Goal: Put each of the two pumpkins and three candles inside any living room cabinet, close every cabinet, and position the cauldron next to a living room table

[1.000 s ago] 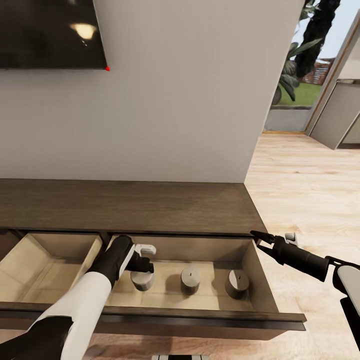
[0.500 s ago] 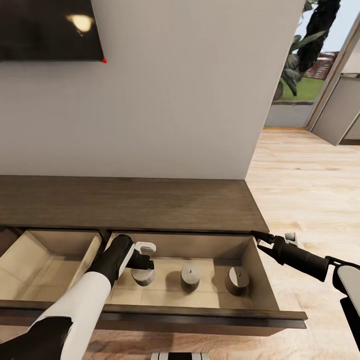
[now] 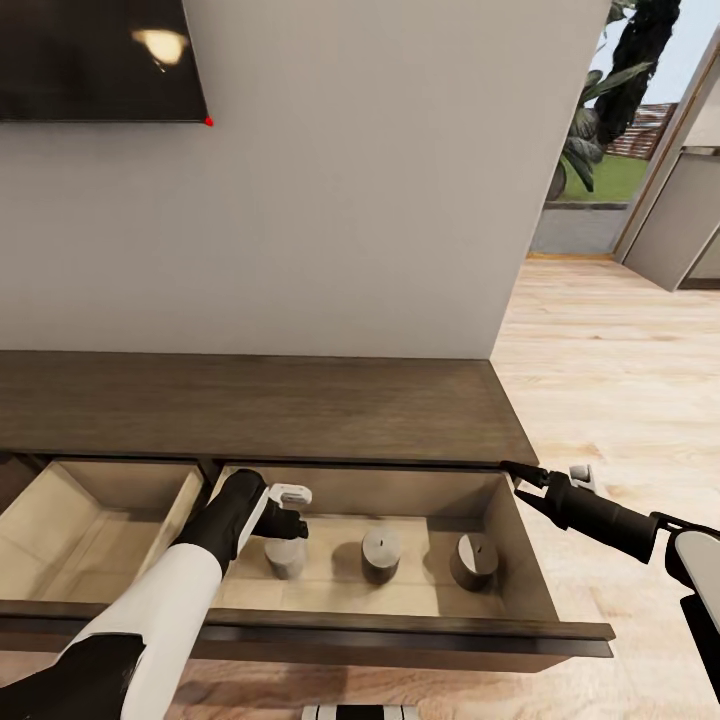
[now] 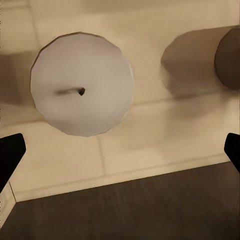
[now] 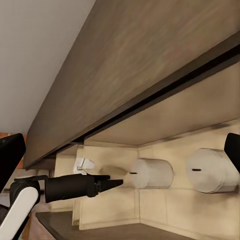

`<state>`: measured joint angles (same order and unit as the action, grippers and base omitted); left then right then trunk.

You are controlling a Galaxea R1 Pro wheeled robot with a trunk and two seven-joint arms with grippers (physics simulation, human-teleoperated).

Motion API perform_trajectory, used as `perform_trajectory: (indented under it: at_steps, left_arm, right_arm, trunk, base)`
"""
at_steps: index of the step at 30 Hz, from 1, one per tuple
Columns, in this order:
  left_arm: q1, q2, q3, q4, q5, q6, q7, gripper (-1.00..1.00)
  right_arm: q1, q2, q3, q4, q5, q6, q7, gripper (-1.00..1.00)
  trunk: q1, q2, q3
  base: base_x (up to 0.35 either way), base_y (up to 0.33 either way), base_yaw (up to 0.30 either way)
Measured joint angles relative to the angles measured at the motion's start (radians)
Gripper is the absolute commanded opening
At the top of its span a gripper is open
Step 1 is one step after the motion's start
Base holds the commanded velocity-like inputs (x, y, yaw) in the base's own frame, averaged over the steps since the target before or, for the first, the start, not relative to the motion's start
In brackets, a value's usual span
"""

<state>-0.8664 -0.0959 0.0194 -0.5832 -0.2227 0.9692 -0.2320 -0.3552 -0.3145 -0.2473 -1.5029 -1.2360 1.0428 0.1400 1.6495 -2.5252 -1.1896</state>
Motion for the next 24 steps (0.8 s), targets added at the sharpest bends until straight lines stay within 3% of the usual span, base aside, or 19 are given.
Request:
perform_trajectory:
  at_steps: [4, 10, 15, 24]
  left_arm:
    - [0.0, 0.0, 0.0, 0.0, 0.0, 0.001, 0.0, 1.0]
    - [-0.001, -0.002, 0.001, 0.002, -0.002, 0.011, 0.0, 1.0]
    - [-0.003, -0.005, 0.002, 0.007, 0.0, 0.031, 0.036, 1.0]
    - [-0.005, -0.006, 0.003, 0.009, 0.009, 0.037, 0.053, 1.0]
  right_arm:
    - [0.0, 0.0, 0.0, 0.001, 0.0, 0.0, 0.0, 1.0]
    - [0.0, 0.0, 0.0, 0.0, -0.001, 0.0, 0.0, 1.0]
    - [0.001, 0.0, 0.0, 0.0, -0.001, 0.0, 0.0, 1.0]
    - [0.001, 0.0, 0.0, -0.001, -0.001, 0.0, 0.0, 1.0]
  trunk:
    - [0.0, 0.0, 0.0]
    - [-0.003, 0.001, 0.023]
    - [-0.005, 0.002, 0.042]
    - [-0.009, 0.005, 0.077]
  base:
    - [0.0, 0.0, 0.0]
    - [0.0, 0.0, 0.0]
    - [-0.002, 0.0, 0.0]
    - [-0.114, 0.0, 0.0]
